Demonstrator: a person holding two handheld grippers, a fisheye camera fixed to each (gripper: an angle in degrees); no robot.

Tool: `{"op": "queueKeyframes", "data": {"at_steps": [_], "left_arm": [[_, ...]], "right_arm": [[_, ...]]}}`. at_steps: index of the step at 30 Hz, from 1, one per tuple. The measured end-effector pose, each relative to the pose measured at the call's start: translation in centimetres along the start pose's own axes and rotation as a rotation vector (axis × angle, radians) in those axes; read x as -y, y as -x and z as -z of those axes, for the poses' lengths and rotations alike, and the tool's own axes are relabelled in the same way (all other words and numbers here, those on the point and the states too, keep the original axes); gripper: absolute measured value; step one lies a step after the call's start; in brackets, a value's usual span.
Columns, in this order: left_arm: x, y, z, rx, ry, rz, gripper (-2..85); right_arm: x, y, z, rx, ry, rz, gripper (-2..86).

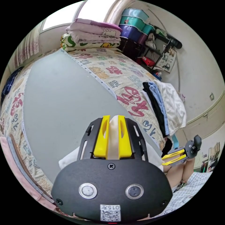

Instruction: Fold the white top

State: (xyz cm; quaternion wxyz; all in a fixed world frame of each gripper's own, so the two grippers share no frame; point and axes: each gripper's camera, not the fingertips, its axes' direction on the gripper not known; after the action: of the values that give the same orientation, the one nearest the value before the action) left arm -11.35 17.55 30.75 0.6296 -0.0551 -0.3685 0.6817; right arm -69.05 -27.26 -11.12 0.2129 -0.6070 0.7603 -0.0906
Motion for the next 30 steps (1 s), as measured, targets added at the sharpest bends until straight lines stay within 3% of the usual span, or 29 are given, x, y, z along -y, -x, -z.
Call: {"op": "queueKeyframes", "data": {"at_steps": [5,11,15,19,25,30], "left_arm": [[-9.4,8.8,9.2,0.004,-0.131,0.096,4.7],[-21.3,19.0,12.3,-0.003,-0.188,0.314,6.3],[-22.6,22.6,12.2,-0.284,-0.306,0.432,7.5],[-22.4,24.4,10.3,-0.293,-0.278,0.495,10.6],[-23.1,27.6,9.8,-0.231,-0.295,0.566,13.5],[-22.4,29.0,9.4,-0.253,-0.255,0.534,13.8]], "right_arm": [[2.2,0.5,5.4,-0.105,-0.13,-0.072,5.9],[9.0,4.3,10.0,-0.09,-0.342,-0.043,5.9],[14.7,7.2,11.8,-0.077,-0.445,0.023,6.2],[20.6,8.1,13.3,-0.143,-0.479,-0.053,7.8],[24.7,3.5,17.3,0.045,-0.716,-0.322,16.3],[28.9,-1.1,16.6,0.214,-0.564,-0.47,17.5]]}}
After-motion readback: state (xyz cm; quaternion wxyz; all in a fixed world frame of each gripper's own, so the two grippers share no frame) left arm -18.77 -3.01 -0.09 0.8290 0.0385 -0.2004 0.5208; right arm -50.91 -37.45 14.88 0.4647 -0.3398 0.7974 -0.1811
